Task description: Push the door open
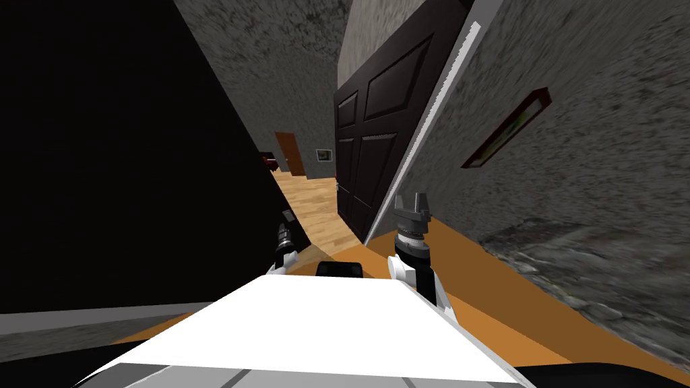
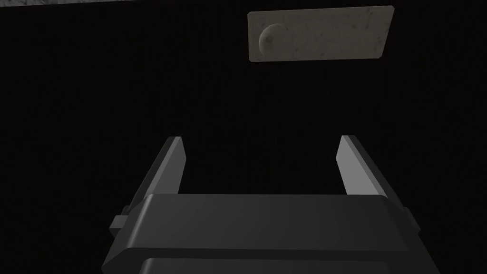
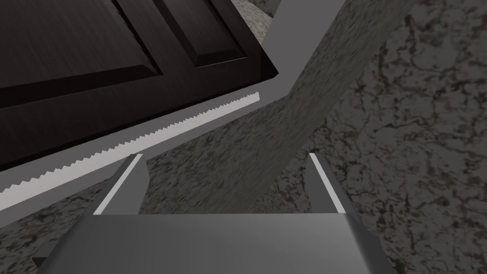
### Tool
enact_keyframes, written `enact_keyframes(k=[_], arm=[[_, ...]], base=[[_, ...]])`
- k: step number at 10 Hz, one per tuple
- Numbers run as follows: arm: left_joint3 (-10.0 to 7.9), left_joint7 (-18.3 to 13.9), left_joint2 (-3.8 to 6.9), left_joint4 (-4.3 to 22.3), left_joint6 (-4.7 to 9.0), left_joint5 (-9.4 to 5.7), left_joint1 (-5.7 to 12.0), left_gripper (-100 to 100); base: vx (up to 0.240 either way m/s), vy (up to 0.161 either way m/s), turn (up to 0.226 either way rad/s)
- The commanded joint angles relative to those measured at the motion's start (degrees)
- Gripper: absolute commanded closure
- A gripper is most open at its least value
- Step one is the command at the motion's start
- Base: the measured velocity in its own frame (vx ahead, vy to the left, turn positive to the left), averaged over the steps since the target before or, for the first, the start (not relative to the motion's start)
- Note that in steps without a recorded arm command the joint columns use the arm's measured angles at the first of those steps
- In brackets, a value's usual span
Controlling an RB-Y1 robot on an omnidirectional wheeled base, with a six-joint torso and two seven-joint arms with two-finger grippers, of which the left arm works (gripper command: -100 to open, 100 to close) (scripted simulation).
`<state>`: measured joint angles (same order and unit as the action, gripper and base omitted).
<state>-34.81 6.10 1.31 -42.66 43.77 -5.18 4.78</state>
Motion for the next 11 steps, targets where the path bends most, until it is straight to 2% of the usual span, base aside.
enact_keyframes(k=[1, 5, 7, 9, 10, 11], arm=[[-0.2, 0.0, 0.72, 0.2, 0.56, -0.02, -0.22, -100], [-0.63, 0.0, 1.08, 0.6, 1.8, -0.07, -0.7, -100], [-0.89, 0.0, 0.66, 0.8, 2.55, -0.1, -0.99, -100], [-1.14, 0.1, -0.25, 1.1, 3.25, -0.13, -1.26, -100], [-1.06, 0.1, 0.0, 0.9, 2.94, -0.12, -1.17, -100], [-1.06, 0.1, 0.0, 0.9, 2.94, -0.12, -1.17, 100]], base=[[0.074, 0.038, -0.037], [0.185, 0.133, -0.035], [0.188, 0.157, -0.039], [0.168, 0.11, -0.031], [0.066, 0.04, 0.002], [-0.014, -0.01, -0.003]])
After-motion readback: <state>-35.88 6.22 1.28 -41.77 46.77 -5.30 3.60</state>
